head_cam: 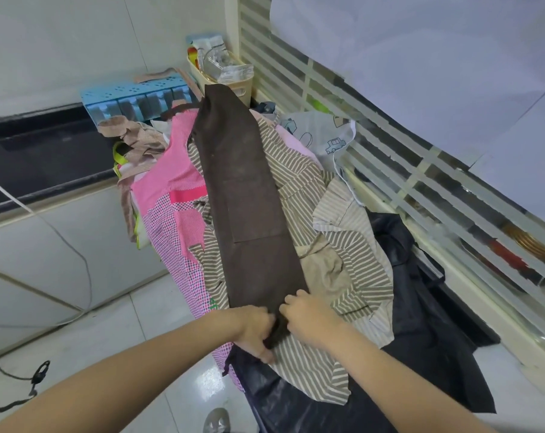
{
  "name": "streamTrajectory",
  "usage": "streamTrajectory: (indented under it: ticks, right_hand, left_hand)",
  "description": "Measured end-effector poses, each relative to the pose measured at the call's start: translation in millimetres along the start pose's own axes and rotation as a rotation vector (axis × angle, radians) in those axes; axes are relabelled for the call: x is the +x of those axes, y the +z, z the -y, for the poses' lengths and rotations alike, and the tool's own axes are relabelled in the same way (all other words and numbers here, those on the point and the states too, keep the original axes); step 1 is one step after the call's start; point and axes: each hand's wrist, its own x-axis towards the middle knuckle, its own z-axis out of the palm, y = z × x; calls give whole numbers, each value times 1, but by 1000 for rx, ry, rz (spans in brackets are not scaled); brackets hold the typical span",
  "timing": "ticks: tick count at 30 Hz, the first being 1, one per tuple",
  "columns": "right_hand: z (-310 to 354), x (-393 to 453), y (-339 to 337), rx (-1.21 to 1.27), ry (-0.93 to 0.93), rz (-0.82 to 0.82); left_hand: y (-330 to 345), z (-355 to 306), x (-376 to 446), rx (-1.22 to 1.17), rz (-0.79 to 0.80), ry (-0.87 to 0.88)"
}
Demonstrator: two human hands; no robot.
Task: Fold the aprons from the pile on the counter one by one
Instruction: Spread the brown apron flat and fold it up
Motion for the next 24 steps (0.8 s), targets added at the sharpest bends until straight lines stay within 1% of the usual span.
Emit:
streamTrajectory:
  ticks: [2,4,5,8,10,14,16,17,18,21,24]
  right_hand:
    - [-17,15,-14,279,59,38]
    - [-32,27,-24,528,129,47]
    - [-39,32,-24,602,163,55]
    - [-48,37,-17,672,240,75]
    - [-50,39,-13,689,314,33]
    - [-52,49,-12,737,365,-72]
    - [-51,54,-18,756,415,-107]
    - [-51,57,-19,756,430,-109]
    - [-50,60,-19,749,428,-99]
    - [-41,66,-14,688,387,-31]
    - [-35,68,-9,669,382,-10]
  left_hand:
    - [0,3,1,-145,-95,-43]
    - [3,8,2,-254,-112,-117]
    - [4,14,4,-293,-124,-140]
    - [-3,37,4,-374,-169,-184]
    - [-8,52,2,-534,-143,-195]
    - [-17,72,-8,-1054,-110,-206]
    - [-21,81,-12,-1243,-132,-189]
    - [-23,86,-13,-1296,-133,-188]
    - [-23,89,-14,-1301,-125,-205]
    - [-22,92,-14,-1120,-59,-326]
    - [-23,91,-14,-1091,-33,-375]
